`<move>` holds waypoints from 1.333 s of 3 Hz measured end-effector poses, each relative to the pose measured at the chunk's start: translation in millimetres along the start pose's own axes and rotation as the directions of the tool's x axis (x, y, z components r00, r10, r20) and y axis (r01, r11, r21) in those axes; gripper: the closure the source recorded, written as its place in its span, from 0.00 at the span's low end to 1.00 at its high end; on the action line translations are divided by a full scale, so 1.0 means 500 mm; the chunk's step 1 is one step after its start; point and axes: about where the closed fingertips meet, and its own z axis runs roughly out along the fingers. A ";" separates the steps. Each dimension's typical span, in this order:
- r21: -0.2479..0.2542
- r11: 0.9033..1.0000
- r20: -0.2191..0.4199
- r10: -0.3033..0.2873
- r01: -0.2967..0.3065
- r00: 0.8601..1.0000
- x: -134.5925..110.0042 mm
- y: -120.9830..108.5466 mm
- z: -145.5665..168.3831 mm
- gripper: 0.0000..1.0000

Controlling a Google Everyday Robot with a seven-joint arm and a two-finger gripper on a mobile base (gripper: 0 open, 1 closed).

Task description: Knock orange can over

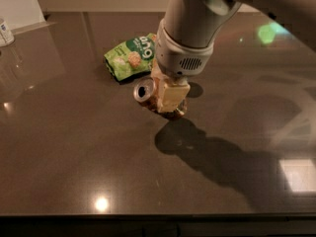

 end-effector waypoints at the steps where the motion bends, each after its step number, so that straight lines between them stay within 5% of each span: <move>1: -0.018 0.999 -0.120 -0.048 0.046 0.992 0.041 0.001 0.018 0.83; 4: -0.057 0.995 -0.256 -0.098 0.086 0.962 0.081 -0.006 0.067 0.12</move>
Offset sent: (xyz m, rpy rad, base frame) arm 0.0191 -0.0395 -0.0349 -0.3005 -0.0229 0.0344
